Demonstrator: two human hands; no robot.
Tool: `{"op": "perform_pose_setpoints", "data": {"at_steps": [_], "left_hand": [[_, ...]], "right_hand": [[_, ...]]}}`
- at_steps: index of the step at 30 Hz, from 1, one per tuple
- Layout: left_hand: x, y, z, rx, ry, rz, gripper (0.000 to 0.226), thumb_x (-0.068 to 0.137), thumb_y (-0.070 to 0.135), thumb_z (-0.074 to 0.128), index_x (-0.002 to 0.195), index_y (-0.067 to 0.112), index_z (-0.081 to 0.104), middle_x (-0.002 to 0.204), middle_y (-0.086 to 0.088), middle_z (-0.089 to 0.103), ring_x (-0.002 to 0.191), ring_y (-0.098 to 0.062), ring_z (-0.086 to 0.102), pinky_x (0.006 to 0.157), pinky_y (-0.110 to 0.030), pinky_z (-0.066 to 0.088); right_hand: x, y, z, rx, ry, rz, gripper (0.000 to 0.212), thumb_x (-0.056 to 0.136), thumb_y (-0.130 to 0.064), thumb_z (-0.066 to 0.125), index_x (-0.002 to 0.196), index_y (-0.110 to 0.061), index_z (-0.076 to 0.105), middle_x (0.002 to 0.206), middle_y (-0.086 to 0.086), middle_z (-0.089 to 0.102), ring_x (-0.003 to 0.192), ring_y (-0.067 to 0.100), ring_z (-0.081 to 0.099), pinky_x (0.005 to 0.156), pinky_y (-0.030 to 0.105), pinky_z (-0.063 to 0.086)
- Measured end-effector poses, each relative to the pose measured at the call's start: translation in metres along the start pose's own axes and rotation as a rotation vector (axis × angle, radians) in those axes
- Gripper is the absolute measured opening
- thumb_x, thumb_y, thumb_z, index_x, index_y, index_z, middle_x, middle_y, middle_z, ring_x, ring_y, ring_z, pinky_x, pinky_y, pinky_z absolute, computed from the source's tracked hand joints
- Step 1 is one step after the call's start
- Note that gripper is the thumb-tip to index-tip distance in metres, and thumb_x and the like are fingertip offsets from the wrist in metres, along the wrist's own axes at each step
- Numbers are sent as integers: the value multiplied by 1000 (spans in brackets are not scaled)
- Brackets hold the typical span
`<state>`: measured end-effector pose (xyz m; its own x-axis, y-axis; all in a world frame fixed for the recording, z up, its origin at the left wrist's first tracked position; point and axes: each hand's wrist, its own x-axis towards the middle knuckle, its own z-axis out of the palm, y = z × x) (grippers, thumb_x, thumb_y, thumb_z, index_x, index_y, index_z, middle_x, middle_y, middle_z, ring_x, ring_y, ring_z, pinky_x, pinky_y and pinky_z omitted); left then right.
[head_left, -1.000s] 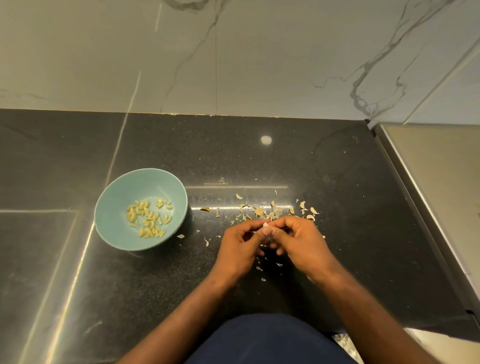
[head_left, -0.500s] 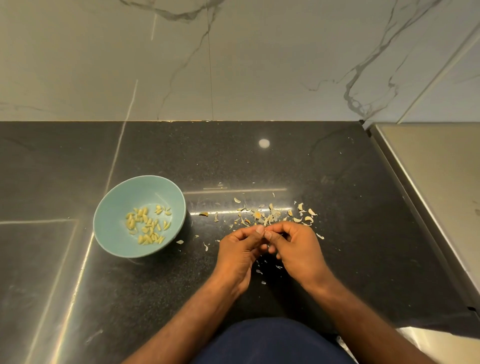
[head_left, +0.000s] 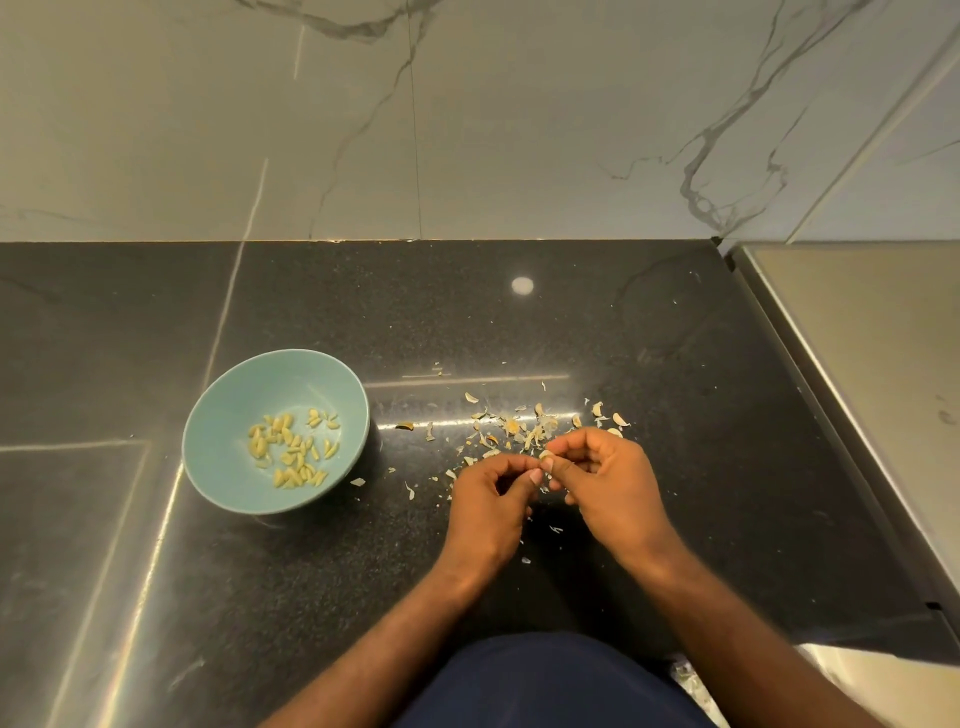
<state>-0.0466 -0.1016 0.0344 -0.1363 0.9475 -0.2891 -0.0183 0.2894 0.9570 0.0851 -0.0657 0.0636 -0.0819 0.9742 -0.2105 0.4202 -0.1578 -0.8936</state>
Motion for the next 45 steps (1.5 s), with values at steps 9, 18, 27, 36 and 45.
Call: {"op": "perform_pose_setpoints", "data": {"at_steps": [9, 18, 27, 36, 45], "left_hand": [[-1, 3, -7, 10, -16, 74, 14, 95, 17, 65, 104, 20, 75, 88, 4, 77, 79, -12, 72, 69, -25, 57], [-1, 12, -16, 98, 57, 103, 20, 92, 13, 64, 93, 29, 75, 82, 8, 76, 77, -9, 72, 74, -35, 61], [-4, 14, -32, 268, 52, 90, 15, 87, 15, 68, 85, 27, 76, 70, 3, 73, 65, -16, 68, 62, -31, 57], [-11, 1, -47, 130, 34, -34, 17, 97, 15, 59, 86, 12, 72, 68, -4, 70, 55, -4, 62, 52, -18, 47], [-20, -33, -68, 234, 367, 138, 26, 98, 29, 59, 78, 16, 69, 65, -2, 64, 60, -25, 58, 59, -45, 51]], "right_hand": [[-5, 2, 3, -92, -22, -13, 13, 90, -12, 71, 96, -23, 75, 88, -7, 74, 81, 6, 70, 74, 26, 60], [-9, -8, 10, -328, -45, -305, 12, 94, -17, 67, 103, -22, 74, 90, -13, 69, 84, 2, 65, 75, 20, 56], [-10, -5, 17, -334, -118, -380, 14, 94, -10, 66, 101, -19, 74, 89, -9, 68, 85, 4, 63, 76, 19, 52], [-4, -9, 23, -228, -278, -250, 23, 93, -8, 66, 104, -27, 73, 91, -14, 70, 87, 0, 66, 77, 15, 52], [-6, 4, 34, -342, -459, 26, 10, 95, -17, 67, 89, -23, 71, 79, -4, 70, 69, 7, 67, 62, 26, 57]]}}
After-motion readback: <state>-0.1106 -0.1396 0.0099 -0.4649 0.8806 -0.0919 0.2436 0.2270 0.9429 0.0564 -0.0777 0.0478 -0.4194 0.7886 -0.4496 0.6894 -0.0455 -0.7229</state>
